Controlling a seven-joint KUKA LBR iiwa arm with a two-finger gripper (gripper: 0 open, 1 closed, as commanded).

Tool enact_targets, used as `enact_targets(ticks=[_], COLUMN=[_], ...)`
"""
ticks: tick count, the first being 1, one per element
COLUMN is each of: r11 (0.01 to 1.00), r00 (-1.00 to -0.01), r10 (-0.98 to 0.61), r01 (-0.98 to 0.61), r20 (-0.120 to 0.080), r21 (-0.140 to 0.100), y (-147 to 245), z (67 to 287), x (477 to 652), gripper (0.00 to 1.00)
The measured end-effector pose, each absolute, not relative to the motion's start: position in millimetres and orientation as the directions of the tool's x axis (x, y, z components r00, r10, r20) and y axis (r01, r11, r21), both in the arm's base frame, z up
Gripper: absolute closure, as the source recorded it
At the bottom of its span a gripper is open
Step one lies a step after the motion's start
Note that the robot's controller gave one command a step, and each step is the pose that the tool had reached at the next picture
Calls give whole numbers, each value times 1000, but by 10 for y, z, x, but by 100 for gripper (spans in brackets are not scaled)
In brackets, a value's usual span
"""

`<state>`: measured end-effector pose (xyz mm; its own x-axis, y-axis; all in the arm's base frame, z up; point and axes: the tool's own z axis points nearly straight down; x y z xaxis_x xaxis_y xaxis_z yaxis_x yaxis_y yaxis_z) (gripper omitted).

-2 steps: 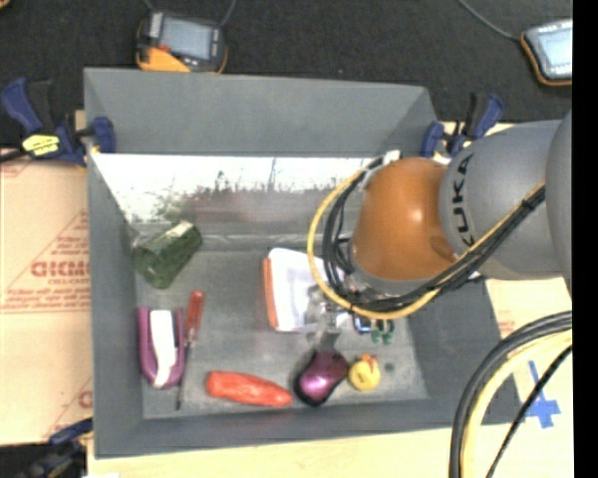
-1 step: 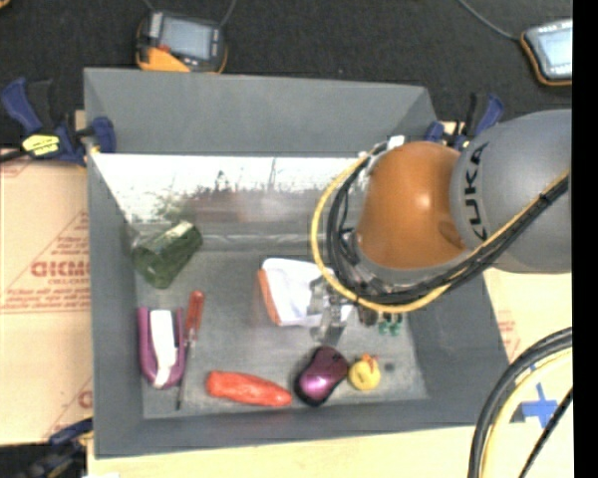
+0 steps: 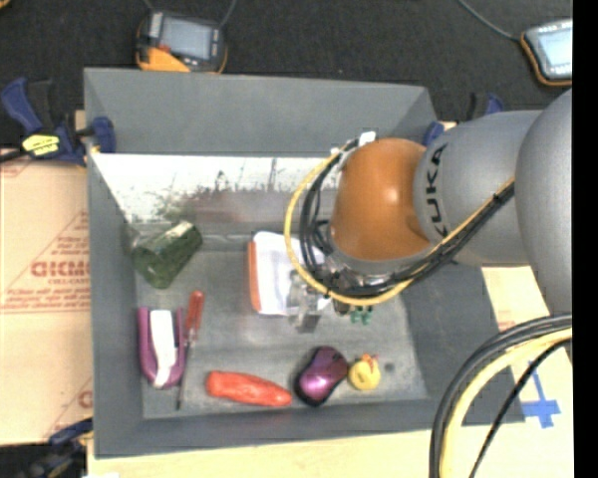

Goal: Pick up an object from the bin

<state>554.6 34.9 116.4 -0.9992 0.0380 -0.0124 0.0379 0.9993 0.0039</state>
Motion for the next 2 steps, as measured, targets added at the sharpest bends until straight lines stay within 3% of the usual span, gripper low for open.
enact_targets(ticks=[1, 2], r11=[1000, 1000], r00=[-1000, -1000], r10=[28, 25], r01=[28, 25], r20=[0, -9], r21=[1, 5], y=[167, 259], z=[1519, 2179], x=[5531, 5415], gripper=[100, 100])
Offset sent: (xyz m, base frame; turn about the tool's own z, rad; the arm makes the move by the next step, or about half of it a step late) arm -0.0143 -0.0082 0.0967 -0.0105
